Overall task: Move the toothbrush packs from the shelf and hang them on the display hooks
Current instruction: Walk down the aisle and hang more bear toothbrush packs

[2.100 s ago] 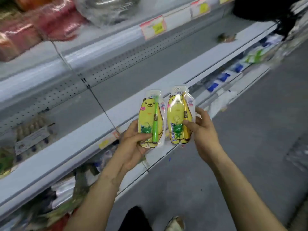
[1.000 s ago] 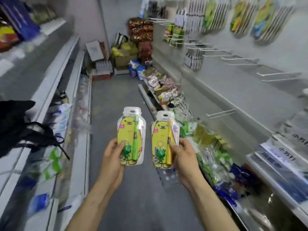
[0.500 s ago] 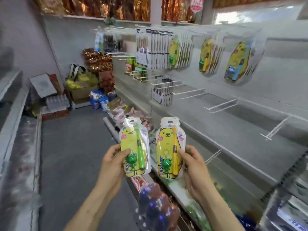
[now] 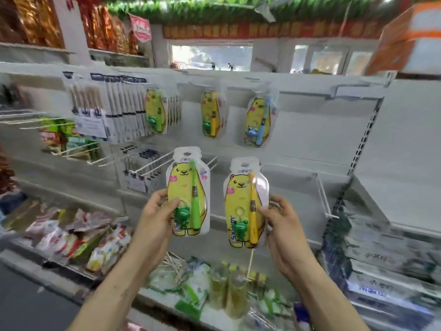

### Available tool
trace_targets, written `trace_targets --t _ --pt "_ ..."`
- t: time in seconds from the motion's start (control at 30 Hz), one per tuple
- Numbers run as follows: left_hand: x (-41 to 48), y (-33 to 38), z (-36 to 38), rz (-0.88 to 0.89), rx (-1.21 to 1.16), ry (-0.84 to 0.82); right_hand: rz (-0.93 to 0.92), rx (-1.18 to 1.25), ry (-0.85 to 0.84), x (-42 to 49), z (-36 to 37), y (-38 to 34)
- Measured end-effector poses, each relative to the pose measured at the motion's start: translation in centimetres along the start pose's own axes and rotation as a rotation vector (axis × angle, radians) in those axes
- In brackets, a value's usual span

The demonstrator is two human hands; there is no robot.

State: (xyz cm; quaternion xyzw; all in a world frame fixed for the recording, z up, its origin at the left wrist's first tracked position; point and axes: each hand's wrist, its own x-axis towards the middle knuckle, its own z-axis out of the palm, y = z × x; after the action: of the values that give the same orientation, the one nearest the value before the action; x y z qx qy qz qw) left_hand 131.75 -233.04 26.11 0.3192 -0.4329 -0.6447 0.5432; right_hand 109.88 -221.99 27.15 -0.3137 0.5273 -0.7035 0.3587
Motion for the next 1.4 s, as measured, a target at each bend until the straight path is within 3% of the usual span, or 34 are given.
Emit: trace_targets --t 0.5,1.0,1.4 --pt "10.3 5.5 -1.4 0.100 -0.030 -0.092 -0.093 0.032 -0.008 7.0 9.2 -2.8" --pt "23.2 11.2 -7.6 0.060 -0.060 -0.324 -0.287 0.026 0.168 9.5 22.3 -5.1" --pt "26.3 12.1 -7.8 0.011 -0.088 -0.417 -0.336 -0.040 0.260 9.4 25.0 -6.8"
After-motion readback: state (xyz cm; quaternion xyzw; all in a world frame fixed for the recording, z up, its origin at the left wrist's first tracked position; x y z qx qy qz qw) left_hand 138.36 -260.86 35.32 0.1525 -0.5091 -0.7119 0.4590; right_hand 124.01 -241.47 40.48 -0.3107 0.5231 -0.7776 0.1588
